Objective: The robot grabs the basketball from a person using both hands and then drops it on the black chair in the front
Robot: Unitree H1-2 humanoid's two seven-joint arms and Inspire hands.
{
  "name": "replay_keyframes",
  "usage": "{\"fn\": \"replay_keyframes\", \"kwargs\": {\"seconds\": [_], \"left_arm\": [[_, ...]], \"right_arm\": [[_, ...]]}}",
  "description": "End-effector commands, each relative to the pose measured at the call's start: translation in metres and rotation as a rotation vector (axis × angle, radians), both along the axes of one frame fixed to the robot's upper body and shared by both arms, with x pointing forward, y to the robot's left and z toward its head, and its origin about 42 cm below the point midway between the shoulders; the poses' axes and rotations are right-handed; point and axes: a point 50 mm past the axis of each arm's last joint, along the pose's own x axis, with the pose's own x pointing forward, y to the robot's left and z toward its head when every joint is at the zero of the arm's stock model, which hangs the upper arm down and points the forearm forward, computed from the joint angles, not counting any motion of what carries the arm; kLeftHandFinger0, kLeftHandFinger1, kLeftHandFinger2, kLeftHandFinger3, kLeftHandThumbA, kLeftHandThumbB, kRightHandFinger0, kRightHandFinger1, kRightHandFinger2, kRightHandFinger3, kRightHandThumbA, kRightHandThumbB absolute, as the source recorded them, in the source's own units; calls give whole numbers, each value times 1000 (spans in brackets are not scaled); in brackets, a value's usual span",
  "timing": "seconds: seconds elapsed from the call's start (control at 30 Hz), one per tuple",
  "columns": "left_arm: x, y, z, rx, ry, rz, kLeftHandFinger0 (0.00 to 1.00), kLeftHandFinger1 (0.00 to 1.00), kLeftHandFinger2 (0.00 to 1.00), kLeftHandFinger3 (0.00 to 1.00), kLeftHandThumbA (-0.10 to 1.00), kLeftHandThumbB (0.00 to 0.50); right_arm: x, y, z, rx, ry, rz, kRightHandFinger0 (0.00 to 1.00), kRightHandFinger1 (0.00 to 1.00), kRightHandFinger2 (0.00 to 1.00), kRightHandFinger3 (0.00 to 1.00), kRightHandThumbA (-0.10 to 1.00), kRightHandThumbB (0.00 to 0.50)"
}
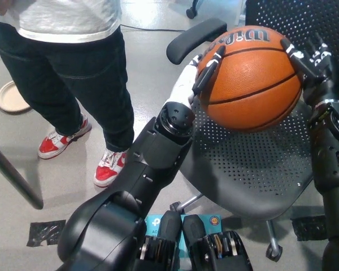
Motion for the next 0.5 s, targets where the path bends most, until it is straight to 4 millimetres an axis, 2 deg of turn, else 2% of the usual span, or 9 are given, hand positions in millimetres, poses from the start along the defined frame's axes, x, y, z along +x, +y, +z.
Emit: {"fn": "replay_keyframes", "kwargs": {"seconds": [0.0,0.1,0.17,0.2,0.27,0.37,0.4,0.47], "left_arm": [[-18,-95,93,-132,-252,-344,1000,1000,1000,1000,1000,236],[-17,-94,91,-137,-243,-353,1000,1000,1000,1000,1000,234],[-15,-91,89,-119,-227,-364,1000,1000,1000,1000,1000,253],[-15,-90,88,-122,-224,-370,1000,1000,1000,1000,1000,254],[-13,-88,86,-125,-213,-385,1000,1000,1000,1000,1000,272],[-11,-83,87,-132,-204,-395,1000,1000,1000,1000,1000,293],[-10,-82,88,-126,-207,-395,1000,1000,1000,1000,1000,295],[-5,-74,91,-118,-205,-379,1000,1000,1000,1000,1000,342]], "right_arm": [[23,49,74,54,-271,186,1000,1000,1000,1000,1000,218],[24,47,71,16,-266,176,1000,1000,1000,1000,1000,215],[24,48,69,-14,-263,140,1000,1000,1000,1000,1000,218],[25,47,66,-36,-254,135,1000,1000,1000,1000,1000,253],[26,45,63,-64,-244,124,1000,1000,1000,1000,1000,270],[27,43,66,-106,-249,131,1000,1000,1000,1000,1000,227],[27,43,69,-109,-262,130,1000,1000,1000,1000,1000,197],[29,37,72,-157,-307,126,1000,1000,1000,1000,1000,176]]}}
